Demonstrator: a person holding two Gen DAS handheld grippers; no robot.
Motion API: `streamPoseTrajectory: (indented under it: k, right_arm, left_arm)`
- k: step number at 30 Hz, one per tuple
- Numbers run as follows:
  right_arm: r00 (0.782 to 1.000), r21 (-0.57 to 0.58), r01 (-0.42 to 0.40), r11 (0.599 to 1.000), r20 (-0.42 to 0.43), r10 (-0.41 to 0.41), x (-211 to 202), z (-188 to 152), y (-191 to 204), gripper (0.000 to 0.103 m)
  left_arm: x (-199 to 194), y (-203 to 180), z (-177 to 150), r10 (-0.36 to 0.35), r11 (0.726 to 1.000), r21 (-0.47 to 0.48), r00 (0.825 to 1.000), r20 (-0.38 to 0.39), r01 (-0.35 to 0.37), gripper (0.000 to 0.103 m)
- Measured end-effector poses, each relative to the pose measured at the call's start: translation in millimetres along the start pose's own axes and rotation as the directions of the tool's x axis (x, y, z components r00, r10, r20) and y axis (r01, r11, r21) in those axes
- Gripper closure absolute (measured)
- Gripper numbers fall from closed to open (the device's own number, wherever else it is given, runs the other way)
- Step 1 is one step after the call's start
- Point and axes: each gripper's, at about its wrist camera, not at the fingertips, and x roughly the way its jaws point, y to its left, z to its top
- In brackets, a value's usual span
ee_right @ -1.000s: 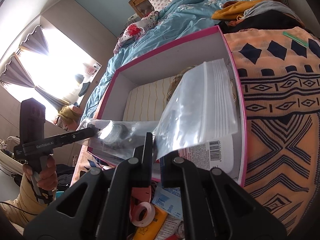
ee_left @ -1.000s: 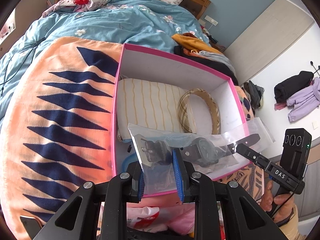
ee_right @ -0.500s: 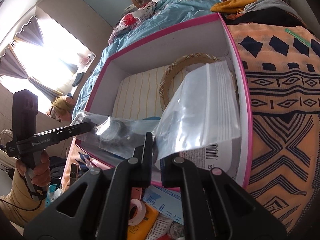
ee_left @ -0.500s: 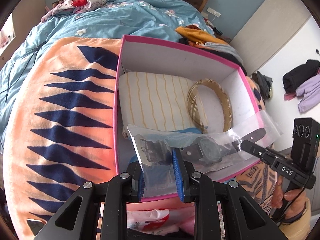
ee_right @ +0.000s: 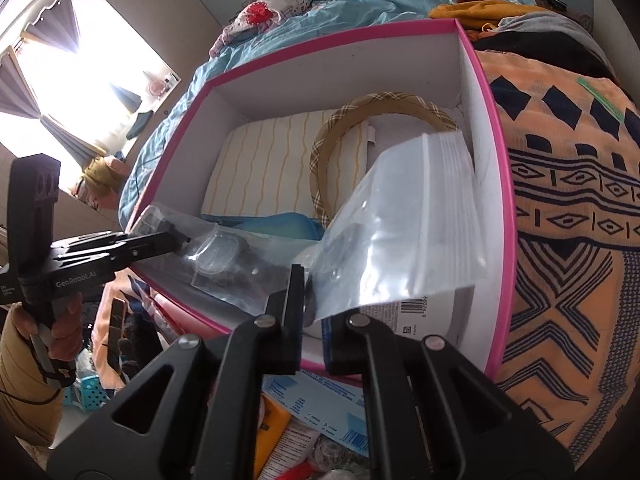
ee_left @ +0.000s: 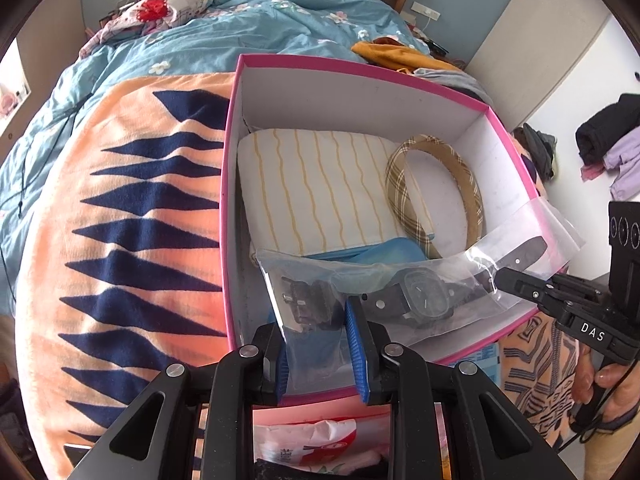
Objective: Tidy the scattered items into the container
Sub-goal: 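Lower the clear watch bag into the pink box with the right gripper, then open the right gripper and withdraw it from the box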
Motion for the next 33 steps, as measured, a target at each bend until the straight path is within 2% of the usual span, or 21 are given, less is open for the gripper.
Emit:
streamPoseTrajectory:
  k: [10, 15, 20, 23, 27, 30, 33]
  right_arm:
    - [0.995, -0.095, 0.067, 0.993, -0.066, -0.073, 9, 4, 7, 0.09]
    - [0.981, -0.181, 0.143, 0.973, -0.103, -0.163, 10, 8, 17, 0.081]
    - [0.97, -0.259, 0.17, 0.951, -0.127, -0.208, 2, 5, 22, 0.081]
    - [0.972, -0.271, 0.154, 0.95, -0.131, -0.195, -7, 3, 21, 0.081]
    - [0.986, -0.263, 0.095, 0.96, -0.107, -0.127, -28, 5, 20, 0.081]
    - [0.99, -0.259, 0.098, 0.961, -0.073, -0.121, -34, 10, 19, 0.081]
    - [0.989, -0.231, 0.113, 0.966, -0.065, -0.132, -23, 18, 14, 0.081]
  left_arm:
    - [4, -11, 0, 0.075, 0.995, 0.071, 0.997, -0.003, -0.075, 0.076]
    - [5, -16, -1, 0.125, 0.986, 0.111, 0.992, -0.006, -0.124, 0.076]
    - [5, -17, -1, 0.144, 0.982, 0.124, 0.99, -0.006, -0.142, 0.075]
    - [5, -17, -1, 0.148, 0.981, 0.126, 0.989, -0.007, -0.146, 0.074]
    - [4, -14, -1, 0.15, 0.982, 0.114, 0.989, -0.001, -0.149, 0.073]
    - [3, -13, -1, 0.14, 0.986, 0.096, 0.99, 0.0, -0.139, 0.073]
    - [2, -13, -1, 0.135, 0.988, 0.081, 0.991, 0.004, -0.135, 0.072]
